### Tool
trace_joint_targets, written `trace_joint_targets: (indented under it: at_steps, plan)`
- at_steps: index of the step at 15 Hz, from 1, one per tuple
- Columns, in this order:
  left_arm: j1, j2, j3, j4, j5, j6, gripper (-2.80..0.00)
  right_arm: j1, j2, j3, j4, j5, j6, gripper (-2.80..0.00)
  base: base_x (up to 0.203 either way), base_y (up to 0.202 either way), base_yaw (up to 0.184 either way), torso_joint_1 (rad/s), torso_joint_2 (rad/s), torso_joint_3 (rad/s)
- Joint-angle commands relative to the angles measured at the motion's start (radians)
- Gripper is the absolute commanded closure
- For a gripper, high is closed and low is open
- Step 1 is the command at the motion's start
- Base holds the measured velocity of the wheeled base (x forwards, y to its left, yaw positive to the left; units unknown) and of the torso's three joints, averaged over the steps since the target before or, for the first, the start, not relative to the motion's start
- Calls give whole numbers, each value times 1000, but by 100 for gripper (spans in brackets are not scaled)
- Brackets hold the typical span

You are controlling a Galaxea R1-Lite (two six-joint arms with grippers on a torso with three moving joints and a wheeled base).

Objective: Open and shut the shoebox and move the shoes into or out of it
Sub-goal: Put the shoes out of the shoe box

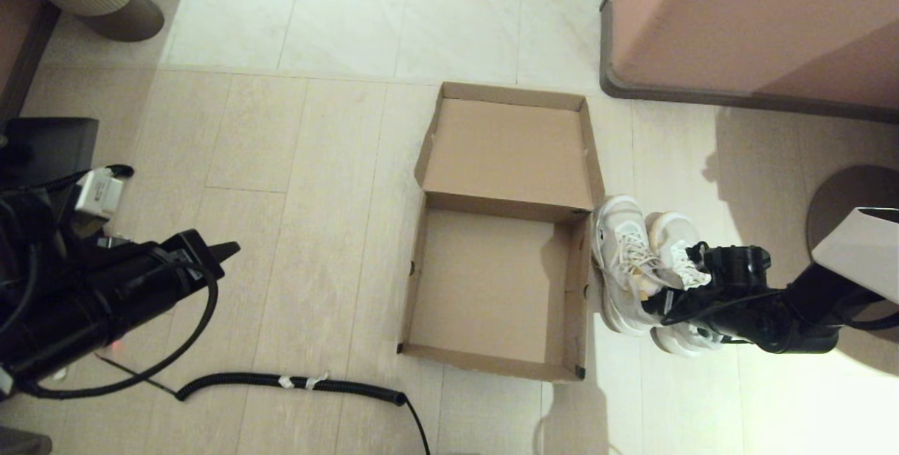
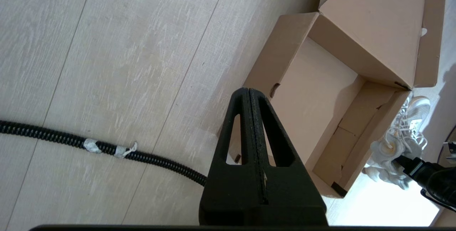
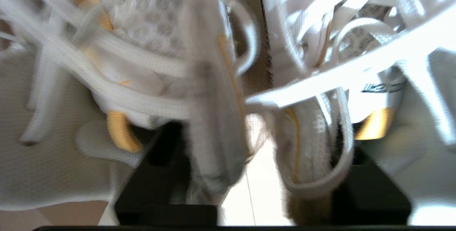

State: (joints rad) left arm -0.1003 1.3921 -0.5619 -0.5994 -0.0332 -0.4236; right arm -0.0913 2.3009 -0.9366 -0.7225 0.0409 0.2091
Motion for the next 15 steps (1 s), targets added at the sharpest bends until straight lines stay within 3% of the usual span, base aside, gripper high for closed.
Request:
trace_joint_targets:
  at_steps: [1, 5, 15]
  plan:
    - [8, 1, 5, -3, -5, -3, 0, -1, 1, 13, -2, 0, 1, -280, 0, 0, 0, 0, 0, 0]
    - [44, -12, 23, -5, -10, -4, 0, -1, -32, 57, 1, -1, -3, -280, 0, 0, 0, 0, 0, 0]
    - [47, -69, 17, 0, -7, -1, 0, -1, -352, 215, 77, -3, -3, -280, 0, 0, 0, 0, 0, 0]
